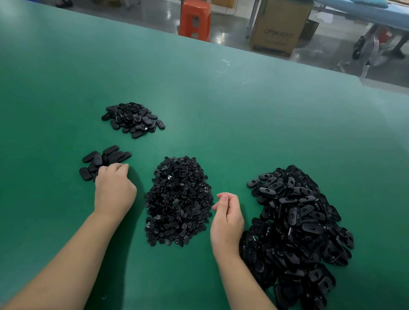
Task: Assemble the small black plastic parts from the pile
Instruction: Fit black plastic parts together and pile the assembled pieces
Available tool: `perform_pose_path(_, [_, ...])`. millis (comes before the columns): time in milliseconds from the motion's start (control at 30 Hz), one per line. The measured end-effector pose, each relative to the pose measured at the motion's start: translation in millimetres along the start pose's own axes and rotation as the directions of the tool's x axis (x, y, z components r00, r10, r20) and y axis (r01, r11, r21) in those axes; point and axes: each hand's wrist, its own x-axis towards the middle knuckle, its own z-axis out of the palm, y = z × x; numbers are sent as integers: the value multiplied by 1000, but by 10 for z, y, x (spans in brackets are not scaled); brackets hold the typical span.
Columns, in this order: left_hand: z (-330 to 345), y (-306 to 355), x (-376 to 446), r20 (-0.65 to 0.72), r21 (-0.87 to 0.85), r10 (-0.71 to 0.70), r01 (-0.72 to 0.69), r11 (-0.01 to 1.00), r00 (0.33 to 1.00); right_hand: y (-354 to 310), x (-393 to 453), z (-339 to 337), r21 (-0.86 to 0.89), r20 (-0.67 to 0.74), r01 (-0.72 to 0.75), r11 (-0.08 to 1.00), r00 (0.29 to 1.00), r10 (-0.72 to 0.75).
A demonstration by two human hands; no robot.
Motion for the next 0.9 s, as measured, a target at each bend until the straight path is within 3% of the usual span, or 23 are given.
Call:
perform_pose_path(400, [153, 195, 49, -41, -68, -5, 3, 998, 999, 5, 13, 28, -130, 10, 16, 991, 1000, -15])
perform_pose_path(567, [158, 184, 33, -47, -74, 17, -20, 997, 999, -107, 175, -76, -359, 191, 102, 928, 981, -34])
perform_pose_path(667, [154, 178, 33, -44, -62, 25, -28, 998, 999, -251, 460, -354, -658, 288, 284, 697, 951, -116])
perform_pose_path(767, [159, 176, 23, -56, -63, 34, -38, 997, 998, -342, 819, -723, -873, 297, 299, 386, 953, -68])
perform_pose_path(900, [167, 178, 13, -71, -85, 37, -43, 995, 997, -301, 1067, -1022, -944, 266, 252, 212, 963, 40])
